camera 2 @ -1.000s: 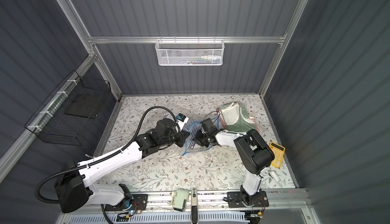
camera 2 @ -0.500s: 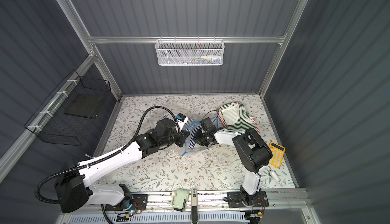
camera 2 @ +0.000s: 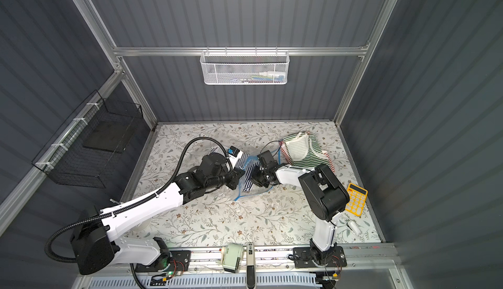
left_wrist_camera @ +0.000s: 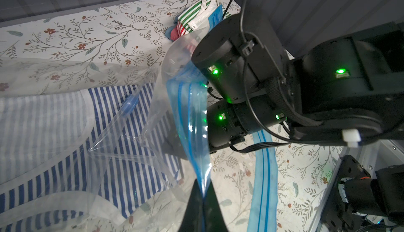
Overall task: Take the tank top out of the vacuum bag
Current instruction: Take out the tank top from the vacuum bag.
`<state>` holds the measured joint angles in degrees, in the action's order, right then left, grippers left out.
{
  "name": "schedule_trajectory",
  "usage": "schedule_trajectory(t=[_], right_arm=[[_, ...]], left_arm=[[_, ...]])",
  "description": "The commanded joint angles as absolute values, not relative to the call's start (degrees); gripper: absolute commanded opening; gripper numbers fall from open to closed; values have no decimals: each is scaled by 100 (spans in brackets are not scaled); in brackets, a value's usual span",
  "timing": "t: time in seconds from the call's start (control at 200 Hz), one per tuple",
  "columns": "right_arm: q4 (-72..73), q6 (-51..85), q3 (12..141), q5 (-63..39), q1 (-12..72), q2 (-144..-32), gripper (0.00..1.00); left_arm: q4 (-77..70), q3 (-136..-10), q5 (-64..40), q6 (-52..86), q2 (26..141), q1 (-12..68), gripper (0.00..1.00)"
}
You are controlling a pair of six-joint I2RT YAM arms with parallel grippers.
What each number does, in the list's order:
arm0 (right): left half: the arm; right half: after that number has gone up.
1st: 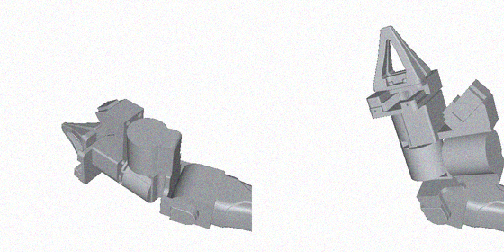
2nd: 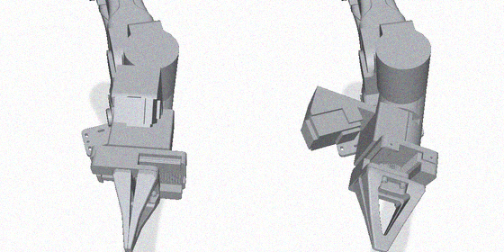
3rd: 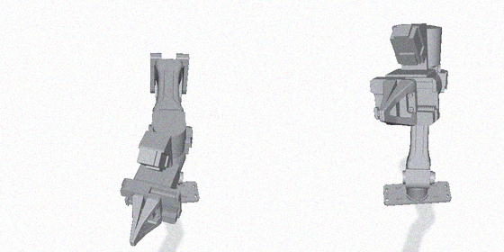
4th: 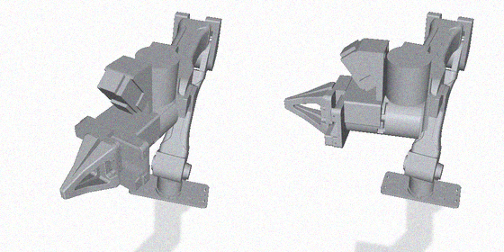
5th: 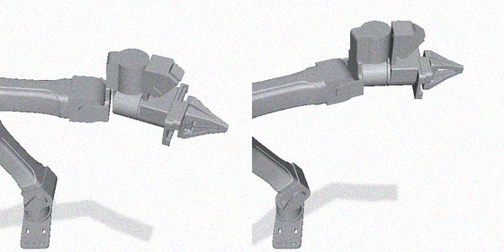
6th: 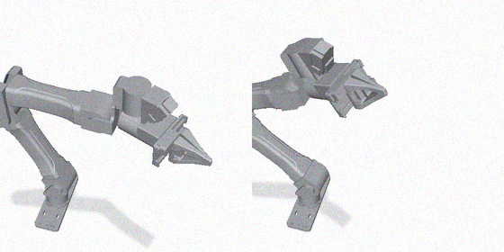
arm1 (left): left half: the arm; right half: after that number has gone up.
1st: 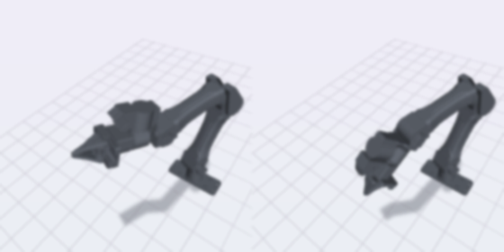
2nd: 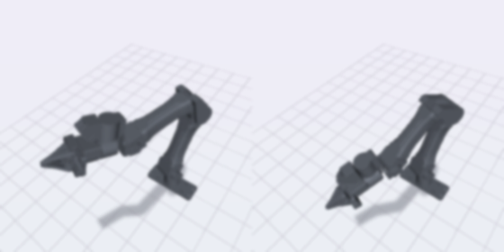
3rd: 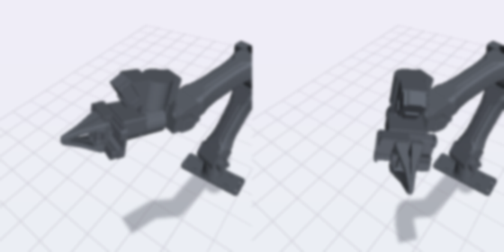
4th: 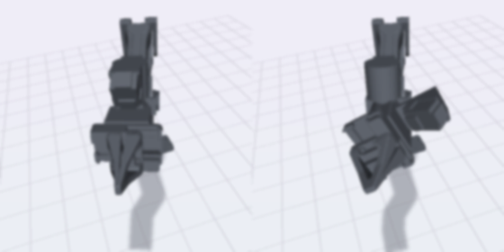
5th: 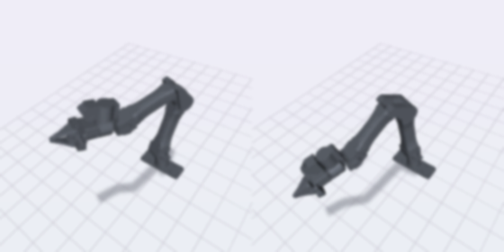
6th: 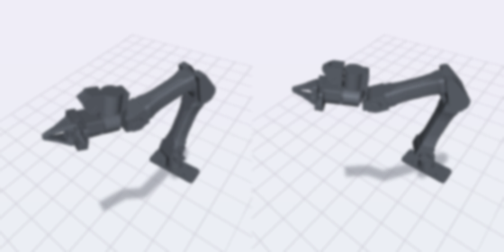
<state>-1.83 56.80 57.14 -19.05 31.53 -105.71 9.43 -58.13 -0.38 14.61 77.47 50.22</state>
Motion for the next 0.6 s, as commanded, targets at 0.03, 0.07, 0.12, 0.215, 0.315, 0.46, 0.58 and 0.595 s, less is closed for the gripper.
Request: schedule_trajectory(t=[0.03, 0.07, 0.12, 0.215, 0.315, 0.46, 0.58, 0.595], right_arm=[[-236, 5581, 5832, -1863, 3120, -10699, 24], [-185, 5581, 5826, -1870, 3113, -10691, 24], [-137, 5577, 5834, -1872, 3117, -10682, 24], [47, 5564, 5829, -2117, 3120, -10628, 24], [68, 5530, 5845, -2143, 3127, -10553, 23], [87, 5511, 5869, -2166, 3136, -10511, 16], [182, 5541, 5898, -2254, 3131, -10590, 0], [195, 5545, 5897, -2273, 3136, -10584, 0]], left_arm=[[1098, -5888, -27, 1347, 7646, 5045, 0], [1107, -5888, -24, 1336, 7642, 5045, 0], [1105, -5883, -22, 1336, 7646, 5045, 0], [1106, -5884, -27, 1336, 7655, 5045, 0], [1104, -5873, -24, 1336, 7642, 5043, 0], [1073, -5867, -18, 1336, 7655, 5044, 0], [1065, -5900, -52, 1332, 7716, 5048, 0], [1073, -5912, -46, 1334, 7717, 5050, 0]])
